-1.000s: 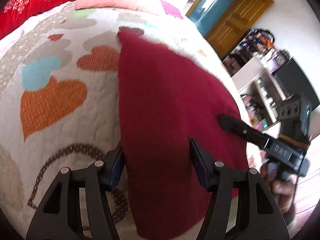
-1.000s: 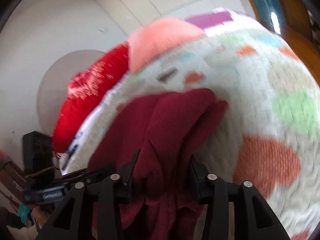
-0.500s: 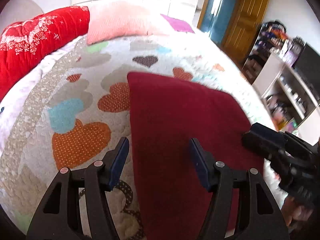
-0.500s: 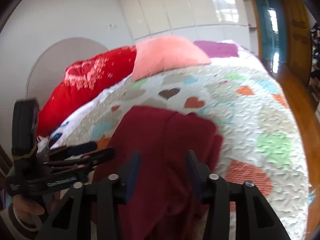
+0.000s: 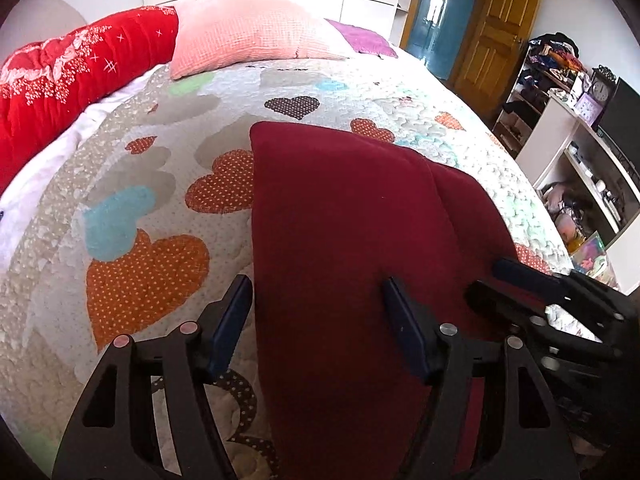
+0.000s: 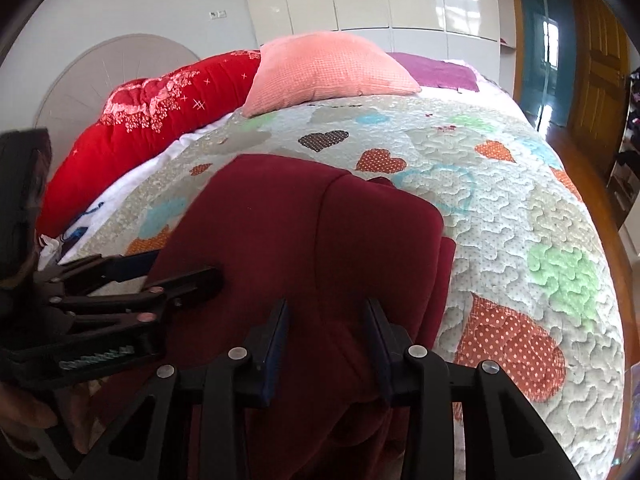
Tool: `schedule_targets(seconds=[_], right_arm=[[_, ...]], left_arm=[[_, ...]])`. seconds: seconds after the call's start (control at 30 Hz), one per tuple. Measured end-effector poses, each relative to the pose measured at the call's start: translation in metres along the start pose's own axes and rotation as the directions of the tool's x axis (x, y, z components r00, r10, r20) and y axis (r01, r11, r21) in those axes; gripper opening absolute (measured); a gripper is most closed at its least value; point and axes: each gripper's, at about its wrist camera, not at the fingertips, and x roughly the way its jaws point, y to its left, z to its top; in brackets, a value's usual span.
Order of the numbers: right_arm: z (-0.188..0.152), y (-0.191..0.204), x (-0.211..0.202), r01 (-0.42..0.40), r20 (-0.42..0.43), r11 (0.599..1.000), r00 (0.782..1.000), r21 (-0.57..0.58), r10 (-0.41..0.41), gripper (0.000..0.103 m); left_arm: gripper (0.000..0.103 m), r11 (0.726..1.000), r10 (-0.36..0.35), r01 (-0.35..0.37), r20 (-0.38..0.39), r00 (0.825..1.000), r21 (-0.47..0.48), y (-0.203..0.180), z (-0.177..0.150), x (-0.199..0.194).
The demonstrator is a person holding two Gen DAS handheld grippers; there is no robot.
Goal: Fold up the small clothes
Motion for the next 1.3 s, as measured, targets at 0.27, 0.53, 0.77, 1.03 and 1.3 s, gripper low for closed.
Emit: schedule_targets(seconds=[0.27,0.53,0.77,1.03,1.3], right_arm=[[-0.019,0.007,-0.031,0.023,0.005,1.0,1.0,0.007,-0.023,0.037],[-0.02,0.01,-0.044,0.022,0.046,0.999,0.999,0.031,-0.023,0.037],[-0.017,0.026,-0.073,0.073,0.131,0.997,0.988,0.022,-0.076,0.05],[-0.018,0.036,-0.085,0.06,0.149,0.998,0.987,0.025,-0.063,0.054],[-0.019,0.043,-0.093,0.056,0.165,0.998,0.984,0.026,-0.06,0.061]], left_arm=[[0.068,1.0,0.017,-0.017,0.014,1.0,-0.009,0.0,-0.005,-0.008],[0.068,0.995,0.097,-0.098,0.056,0.994,0.022,-0.002,-0.01,-0.032],[0.068,0.992,0.124,-0.125,0.113,0.986,-0.002,0.006,-0.015,-0.057],[0.068,0.99,0.143,-0.143,0.176,0.974,-0.01,0.008,-0.022,-0.084],[0.068,0.989,0.149,-0.149,0.223,0.963,-0.017,0.01,-0.024,-0.099]])
